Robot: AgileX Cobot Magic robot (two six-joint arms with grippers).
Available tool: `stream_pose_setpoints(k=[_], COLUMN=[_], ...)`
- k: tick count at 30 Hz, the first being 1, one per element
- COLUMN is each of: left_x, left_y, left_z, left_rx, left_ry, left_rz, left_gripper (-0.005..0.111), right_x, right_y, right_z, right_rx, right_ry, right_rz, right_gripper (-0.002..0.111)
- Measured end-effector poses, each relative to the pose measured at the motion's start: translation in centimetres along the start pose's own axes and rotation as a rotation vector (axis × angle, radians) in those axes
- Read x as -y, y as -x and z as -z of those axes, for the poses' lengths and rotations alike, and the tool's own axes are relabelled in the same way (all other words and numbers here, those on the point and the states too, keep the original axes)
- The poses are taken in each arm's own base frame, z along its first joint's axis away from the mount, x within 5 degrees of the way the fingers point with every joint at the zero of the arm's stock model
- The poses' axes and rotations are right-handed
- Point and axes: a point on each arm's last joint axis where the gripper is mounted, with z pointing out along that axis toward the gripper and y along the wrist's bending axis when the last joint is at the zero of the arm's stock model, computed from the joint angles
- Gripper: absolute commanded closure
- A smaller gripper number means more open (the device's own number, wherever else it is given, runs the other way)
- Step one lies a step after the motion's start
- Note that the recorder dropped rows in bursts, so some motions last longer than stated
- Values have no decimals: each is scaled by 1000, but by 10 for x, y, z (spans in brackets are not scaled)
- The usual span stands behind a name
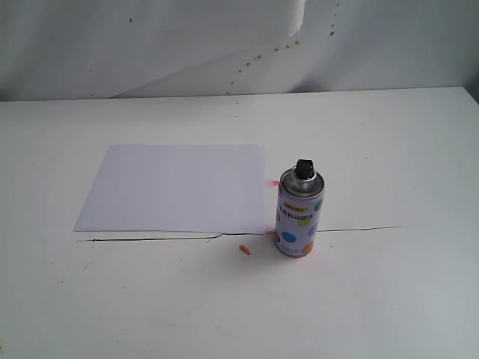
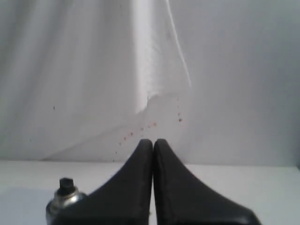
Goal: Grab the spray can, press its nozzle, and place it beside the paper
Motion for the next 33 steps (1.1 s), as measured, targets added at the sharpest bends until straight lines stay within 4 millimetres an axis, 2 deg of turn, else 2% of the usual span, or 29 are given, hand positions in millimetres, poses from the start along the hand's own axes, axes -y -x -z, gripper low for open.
stream_pose_setpoints(k=[8,14,18,23,25,28,30,33], left_x=[0,0,0,0,0,0,0,0], left_y=[0,0,0,0,0,0,0,0], left_z=[0,0,0,0,0,0,0,0], left_rx=[0,0,0,0,0,0,0,0], left_ry=[0,0,0,0,0,0,0,0], left_rz=[0,0,0,0,0,0,0,0], left_gripper=[106,106,106,106,106,106,106,106], right_x=[0,-1,-1,-4,-5,-7,-8,-9], right_y=[8,21,31,80,97,127,142,152], right_z=[0,2,3,4,-1,-17,-35,-67], right_rx=[90,231,257,328,309,255,187,70], right_ry=[3,9,11,17,17,15,11,5], right_rz=[-5,-7,-12,-12,-2,11,24,56], right_gripper=[108,108,108,108,108,108,108,108])
